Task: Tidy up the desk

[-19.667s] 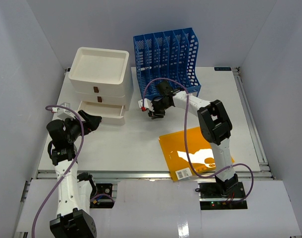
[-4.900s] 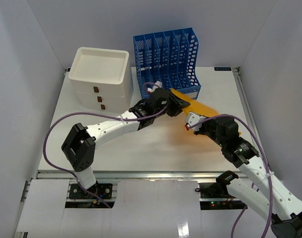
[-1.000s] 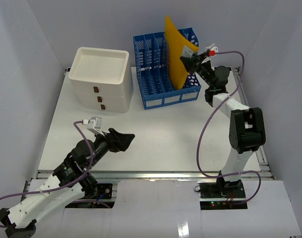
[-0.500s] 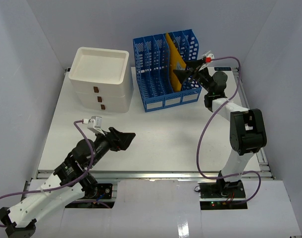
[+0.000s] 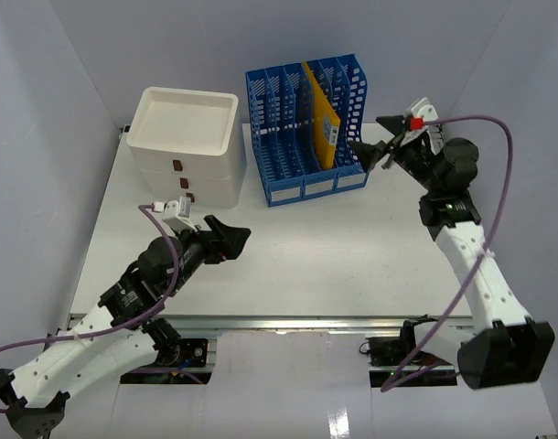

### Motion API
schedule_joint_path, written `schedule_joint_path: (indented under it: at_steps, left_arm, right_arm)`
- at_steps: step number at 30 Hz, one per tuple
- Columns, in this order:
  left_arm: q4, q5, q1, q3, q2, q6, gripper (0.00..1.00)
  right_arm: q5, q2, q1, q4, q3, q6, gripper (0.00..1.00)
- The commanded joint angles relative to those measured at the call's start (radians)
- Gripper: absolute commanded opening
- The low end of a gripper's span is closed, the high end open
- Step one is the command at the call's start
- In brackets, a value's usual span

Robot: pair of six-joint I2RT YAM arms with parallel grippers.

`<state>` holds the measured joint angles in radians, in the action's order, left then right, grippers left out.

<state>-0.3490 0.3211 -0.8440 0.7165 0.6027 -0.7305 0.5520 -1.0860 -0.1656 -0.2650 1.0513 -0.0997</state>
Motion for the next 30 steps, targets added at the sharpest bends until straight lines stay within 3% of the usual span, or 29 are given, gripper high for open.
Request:
schedule_joint_path:
  at_steps: [1,6,11,20,30]
  left_arm:
    - [0.013,-0.103,0.003,0.091,0.112,0.124,0.98]
    - [0.087,-0.292,0.005,0.106,0.187,0.216,0.98]
    - [0.11,-0.365,0.005,0.056,0.142,0.216,0.98]
    - [0.048,-0.359,0.005,0.022,-0.004,0.2,0.98]
    - [0.016,-0.343,0.005,0.0,-0.053,0.203,0.98]
  right_arm:
    - [0.115,0.16,0.011,0.469,-0.168,-0.164,0.9]
    - [0.079,0.302,0.032,0.606,-0.32,-0.17,0.9]
    - [-0.045,0.42,0.044,0.643,-0.358,-0.152,0.9]
    - [-0.203,0.432,0.044,0.657,-0.371,-0.035,0.9]
    - [-0.319,0.468,0.044,0.626,-0.388,-0.012,0.9]
